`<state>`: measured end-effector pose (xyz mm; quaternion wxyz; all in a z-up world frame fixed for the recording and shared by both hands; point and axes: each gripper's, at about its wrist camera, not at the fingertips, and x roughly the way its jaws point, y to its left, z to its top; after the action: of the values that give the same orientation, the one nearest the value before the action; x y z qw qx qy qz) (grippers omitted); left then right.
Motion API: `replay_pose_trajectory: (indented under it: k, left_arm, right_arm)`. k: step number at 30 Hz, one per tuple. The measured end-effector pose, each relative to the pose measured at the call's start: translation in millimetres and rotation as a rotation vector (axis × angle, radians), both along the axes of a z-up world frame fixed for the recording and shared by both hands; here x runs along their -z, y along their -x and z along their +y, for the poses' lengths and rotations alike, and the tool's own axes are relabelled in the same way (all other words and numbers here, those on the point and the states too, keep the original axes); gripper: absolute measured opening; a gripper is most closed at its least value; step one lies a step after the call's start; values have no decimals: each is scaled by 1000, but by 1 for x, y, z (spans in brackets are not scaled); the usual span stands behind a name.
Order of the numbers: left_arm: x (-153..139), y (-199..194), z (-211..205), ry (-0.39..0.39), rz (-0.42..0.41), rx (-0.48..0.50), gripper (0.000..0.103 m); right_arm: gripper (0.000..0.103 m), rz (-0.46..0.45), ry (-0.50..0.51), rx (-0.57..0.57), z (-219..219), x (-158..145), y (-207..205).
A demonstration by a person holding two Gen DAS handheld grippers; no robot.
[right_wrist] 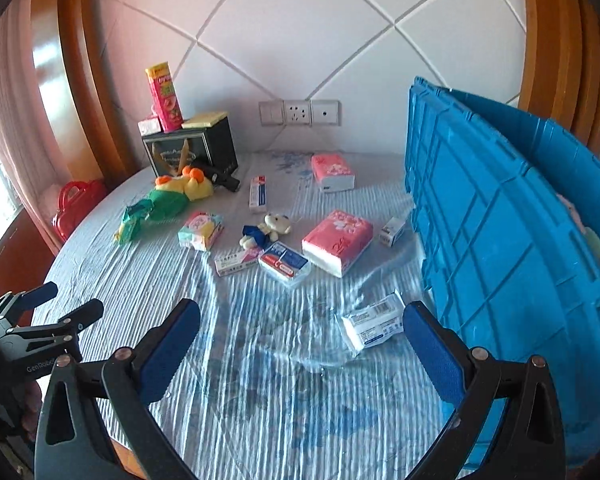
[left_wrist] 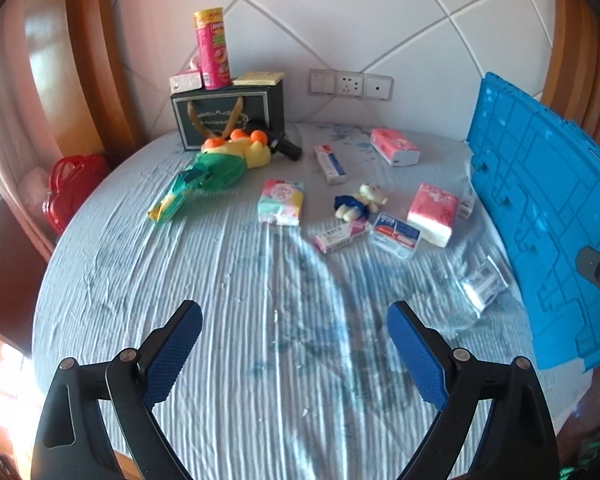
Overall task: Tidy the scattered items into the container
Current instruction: 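Move both tools back over the table toward the remaining boxes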
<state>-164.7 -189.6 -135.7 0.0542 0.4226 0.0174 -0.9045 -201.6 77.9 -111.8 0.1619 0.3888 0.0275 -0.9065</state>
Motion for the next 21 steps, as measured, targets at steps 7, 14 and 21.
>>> replay_pose_trajectory:
  k: [7,14,21]
  left_arm:
    - [37,27,-16,-5,-82,-73,95]
    - [64,57,-15,-16,-144,-61,95]
    - [87,107,1,31,-187,64,95]
  right_arm:
    - [103,-122,-29,-42,-9,54,43]
    - [103,-225,-40,-69,-23,101,84]
    - [103,-299,-15,-75,-49,135,113]
